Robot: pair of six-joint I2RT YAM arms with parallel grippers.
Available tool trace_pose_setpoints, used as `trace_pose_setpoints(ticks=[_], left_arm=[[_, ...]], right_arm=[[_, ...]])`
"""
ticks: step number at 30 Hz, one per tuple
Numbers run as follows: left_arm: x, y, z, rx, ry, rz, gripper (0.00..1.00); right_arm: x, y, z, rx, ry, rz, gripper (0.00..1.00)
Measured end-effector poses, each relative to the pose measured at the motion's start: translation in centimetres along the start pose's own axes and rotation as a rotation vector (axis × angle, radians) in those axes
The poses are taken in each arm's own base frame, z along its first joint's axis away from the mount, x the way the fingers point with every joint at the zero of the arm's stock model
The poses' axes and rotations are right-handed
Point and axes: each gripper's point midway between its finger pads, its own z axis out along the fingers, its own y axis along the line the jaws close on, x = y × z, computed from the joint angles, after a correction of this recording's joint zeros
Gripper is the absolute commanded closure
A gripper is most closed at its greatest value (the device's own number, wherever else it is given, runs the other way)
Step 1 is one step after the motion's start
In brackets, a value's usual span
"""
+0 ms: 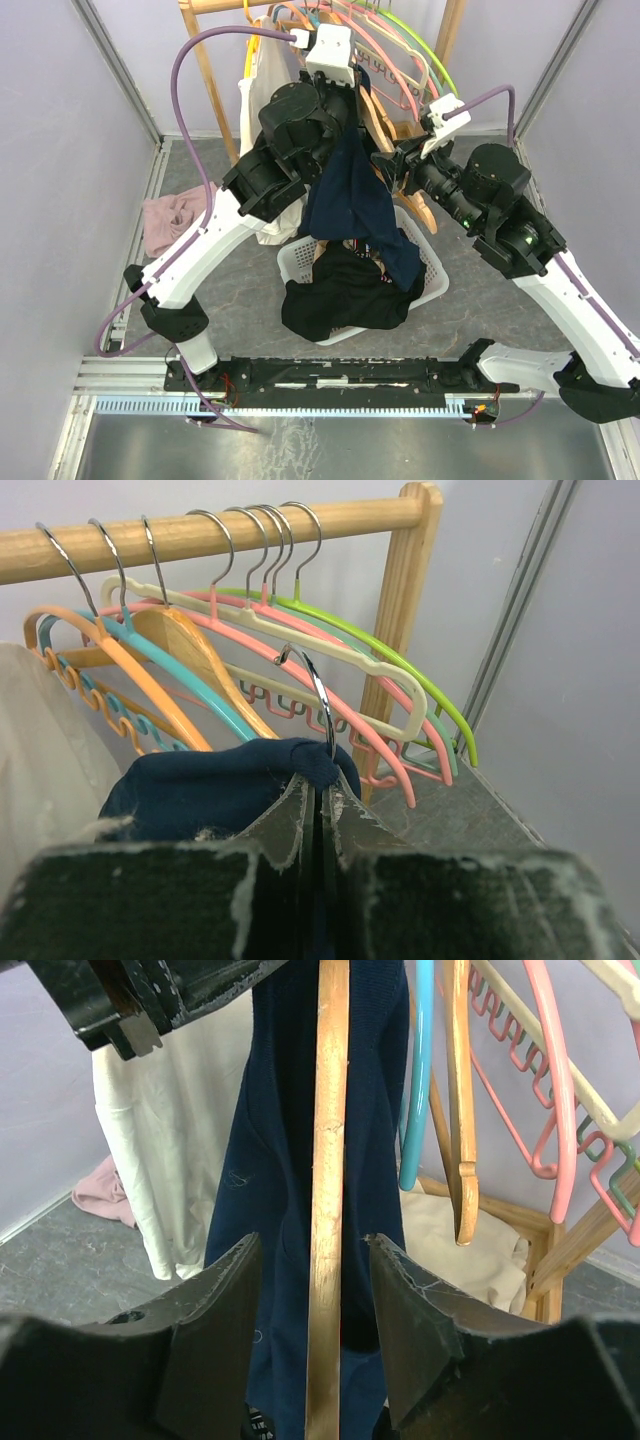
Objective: Remove the t-shirt from the hanger
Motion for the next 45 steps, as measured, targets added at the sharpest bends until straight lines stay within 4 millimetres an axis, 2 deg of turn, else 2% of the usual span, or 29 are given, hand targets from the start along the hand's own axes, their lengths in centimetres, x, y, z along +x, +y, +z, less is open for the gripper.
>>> trace_pose_setpoints(ticks=[5, 15, 17, 19, 20, 22, 28, 39, 45], left_arm=[[0.1, -0.4, -0.2, 0.008, 0.003, 0.000, 0.97], [0.7, -0.8, -0.2, 0.015, 0.015, 0.006, 0.95], [0.8, -0.8, -0.2, 0.016, 0.018, 0.008, 0.80], [0.9, -0.9, -0.1, 0.018, 0.019, 0.008, 0.56], [0.9, -0.9, -0.1, 0.021, 0.018, 0.009, 0.48], [0.9, -1.2, -0.2, 0.035, 0.015, 0.005, 0.40], [0.9, -1.2, -1.2, 0.071, 0.013, 0.003, 0.37], [-0.1, 1.4, -4.0, 0.033, -0.029, -0.022, 0.35], [0.5, 3.0, -5.5, -0.002, -0.036, -0.027, 0.35]], right_arm=[[0.5, -0.1, 0.3, 0.008, 0.006, -0.008, 0.55], [0.8, -0.7, 0.5, 0.037, 0.005, -0.015, 0.98], [0.9, -0.8, 0.5, 0.043, 0.005, -0.018, 0.98], [1.0, -0.9, 0.5, 0.050, 0.006, -0.017, 0.98], [1.0, -0.9, 0.4, 0.051, 0.006, -0.018, 0.98], [1.2, -1.0, 0.2, 0.057, 0.007, -0.018, 0.98], [0.9, -1.4, -0.9, 0.069, -0.007, -0.016, 0.98], [-1.6, -1.8, -4.3, 0.070, -0.090, -0.003, 0.98], [-2.1, -2.0, -6.0, 0.070, -0.113, 0.000, 0.98]])
